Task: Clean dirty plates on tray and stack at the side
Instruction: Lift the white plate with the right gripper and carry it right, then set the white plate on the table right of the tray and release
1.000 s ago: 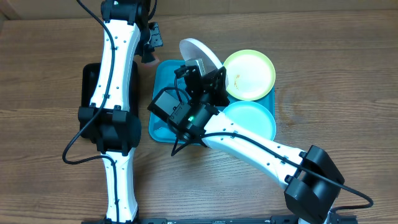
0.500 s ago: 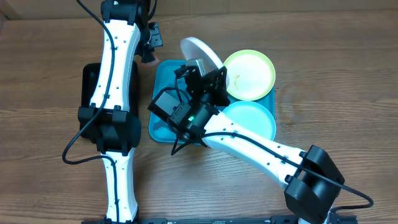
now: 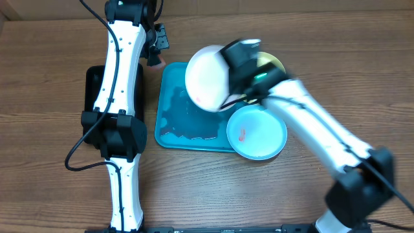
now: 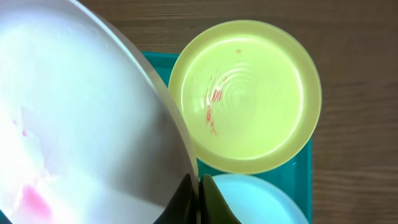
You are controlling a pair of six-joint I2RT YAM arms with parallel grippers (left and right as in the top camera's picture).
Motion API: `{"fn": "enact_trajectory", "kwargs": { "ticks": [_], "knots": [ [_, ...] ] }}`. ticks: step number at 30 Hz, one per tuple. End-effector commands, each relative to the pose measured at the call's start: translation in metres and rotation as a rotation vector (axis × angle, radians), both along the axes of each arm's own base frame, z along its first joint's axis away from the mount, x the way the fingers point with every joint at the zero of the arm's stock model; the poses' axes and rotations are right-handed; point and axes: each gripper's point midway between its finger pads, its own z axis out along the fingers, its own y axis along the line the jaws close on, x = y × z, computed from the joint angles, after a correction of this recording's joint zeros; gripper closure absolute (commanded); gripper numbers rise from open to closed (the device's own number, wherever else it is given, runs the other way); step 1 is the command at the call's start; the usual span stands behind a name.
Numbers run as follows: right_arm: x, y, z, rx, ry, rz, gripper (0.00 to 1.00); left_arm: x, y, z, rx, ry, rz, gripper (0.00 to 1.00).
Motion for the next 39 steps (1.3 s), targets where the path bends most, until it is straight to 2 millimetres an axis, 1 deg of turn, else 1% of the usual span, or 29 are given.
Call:
{"fn": "enact_trajectory", "kwargs": {
  "ticks": [1, 2, 3, 4, 5, 10, 11, 13, 14, 16, 18, 21, 24, 27, 30, 33, 37, 39],
  "knots": [
    [-0.008, -0.011, 0.037, 0.331, 0.078, 0.032, 0.96, -0.001, -0.011, 0.006, -0.017, -0.012, -0.036, 0.96],
    [-0.007, -0.028, 0.037, 0.369, 0.107, -0.003, 0.96, -0.001, -0.013, 0.006, -0.024, -0.010, -0.040, 0.96],
    [-0.007, -0.050, 0.035, 0.405, 0.139, -0.053, 0.96, -0.002, -0.017, 0.006, -0.035, -0.008, -0.047, 0.96],
    [-0.007, -0.065, 0.034, 0.420, 0.158, -0.090, 0.96, -0.003, -0.018, 0.006, -0.039, -0.005, -0.051, 0.96],
    [-0.008, -0.084, 0.031, 0.427, 0.175, -0.128, 0.96, -0.004, -0.021, 0.006, -0.039, -0.002, -0.056, 0.96],
    [-0.015, -0.190, 0.015, 0.355, 0.207, -0.357, 0.96, -0.011, -0.033, 0.003, -0.034, 0.024, -0.097, 0.96],
    [-0.017, -0.208, 0.012, 0.341, 0.208, -0.404, 0.96, -0.013, -0.038, 0.001, -0.036, 0.029, -0.111, 0.96],
    [-0.024, -0.240, 0.002, 0.329, 0.213, -0.491, 0.96, -0.015, -0.047, -0.001, -0.049, 0.038, -0.140, 0.96],
    [-0.027, -0.252, -0.003, 0.329, 0.215, -0.525, 0.96, -0.016, -0.050, -0.003, -0.048, 0.043, -0.146, 0.96],
    [-0.033, -0.274, -0.017, 0.337, 0.221, -0.586, 0.96, -0.019, -0.057, -0.006, -0.045, 0.053, -0.161, 0.96],
    [-0.039, -0.291, -0.034, 0.344, 0.228, -0.635, 0.96, -0.020, -0.062, -0.012, -0.044, 0.062, -0.172, 0.96],
    [-0.049, -0.306, -0.061, 0.353, 0.243, -0.689, 0.96, -0.021, -0.067, -0.022, -0.040, 0.079, -0.186, 0.96],
    [-0.055, -0.316, -0.086, 0.357, 0.236, -0.719, 0.96, -0.023, -0.068, -0.030, -0.037, 0.095, -0.192, 0.96],
    [-0.057, -0.321, -0.107, 0.356, 0.210, -0.730, 0.96, -0.023, -0.069, -0.036, -0.035, 0.103, -0.194, 0.96],
    [-0.058, -0.323, -0.124, 0.341, 0.180, -0.733, 0.96, -0.023, -0.070, -0.037, -0.035, 0.102, -0.195, 0.96],
    [-0.063, -0.325, -0.135, 0.324, 0.179, -0.749, 0.96, -0.022, -0.070, -0.037, -0.036, 0.097, -0.196, 0.96],
    [-0.065, -0.325, -0.137, 0.321, 0.185, -0.751, 0.95, -0.021, -0.071, -0.037, -0.030, 0.095, -0.219, 0.96],
    [-0.066, -0.325, -0.137, 0.323, 0.189, -0.751, 0.83, -0.022, -0.073, -0.037, -0.028, 0.094, -0.229, 0.96]
  ]
}}
